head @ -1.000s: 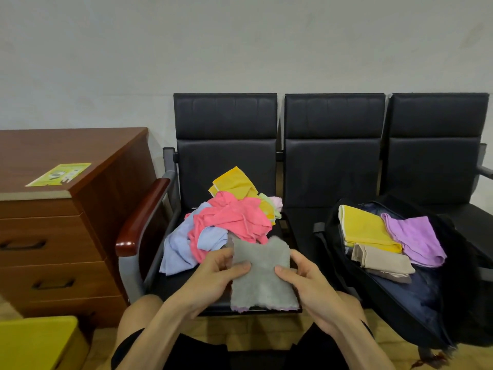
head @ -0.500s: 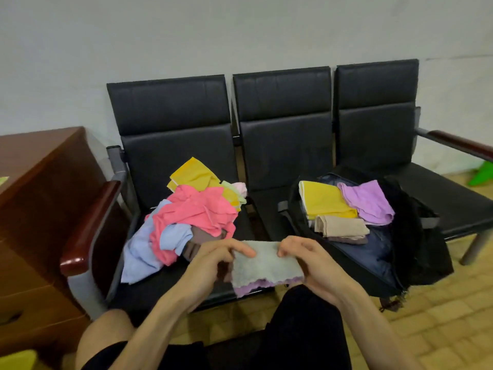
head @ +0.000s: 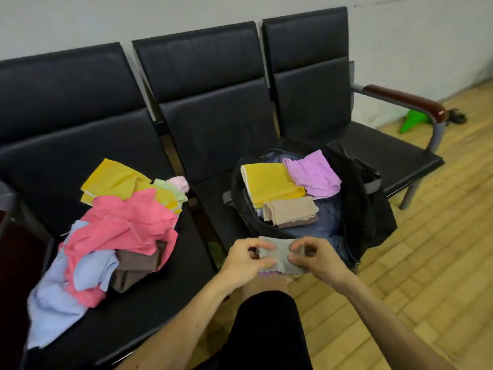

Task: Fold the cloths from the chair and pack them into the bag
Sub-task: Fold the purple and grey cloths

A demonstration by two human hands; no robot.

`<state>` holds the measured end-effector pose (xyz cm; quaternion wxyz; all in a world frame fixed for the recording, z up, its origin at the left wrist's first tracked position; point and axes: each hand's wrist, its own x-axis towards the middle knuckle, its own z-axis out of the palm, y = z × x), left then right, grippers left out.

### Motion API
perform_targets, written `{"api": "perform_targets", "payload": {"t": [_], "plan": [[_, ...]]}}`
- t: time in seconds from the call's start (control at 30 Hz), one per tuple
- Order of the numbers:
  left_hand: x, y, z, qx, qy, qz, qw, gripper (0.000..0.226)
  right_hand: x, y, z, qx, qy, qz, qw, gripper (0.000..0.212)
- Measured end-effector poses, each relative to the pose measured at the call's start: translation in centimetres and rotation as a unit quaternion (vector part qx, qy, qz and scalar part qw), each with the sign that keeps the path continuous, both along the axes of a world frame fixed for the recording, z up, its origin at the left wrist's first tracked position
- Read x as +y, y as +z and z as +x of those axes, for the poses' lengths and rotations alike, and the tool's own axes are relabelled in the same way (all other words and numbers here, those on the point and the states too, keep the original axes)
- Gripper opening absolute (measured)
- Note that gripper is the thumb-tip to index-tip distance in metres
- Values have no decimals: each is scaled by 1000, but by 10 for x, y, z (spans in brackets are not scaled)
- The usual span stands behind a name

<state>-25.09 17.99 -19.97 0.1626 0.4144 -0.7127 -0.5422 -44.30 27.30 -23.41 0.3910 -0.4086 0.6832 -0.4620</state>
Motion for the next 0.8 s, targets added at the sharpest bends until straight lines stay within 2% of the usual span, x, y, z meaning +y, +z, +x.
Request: {"api": "perform_targets", "payload": {"t": [0.1, 0.23, 0.33, 0.47, 0.8], "plan": [[-30, -3, -45, -4, -21, -23, 1000, 30, -34, -2, -42, 78, -15, 9, 997, 14], [-73, -13, -97, -7, 9, -67, 998, 38, -89, -4, -91, 161, -29, 9, 986, 15], [-100, -32, -122, -50, 17, -116, 992, 43, -123, -16, -107, 167, -48, 14, 985, 20], [-127, -65, -132, -102, 13, -127, 987, 47, -149, -37, -110, 187, -48, 39, 980, 21], [-144, -116, -135, -122, 16, -67, 990, 53, -164, -80, -115, 243, -4, 76, 967, 22]]}}
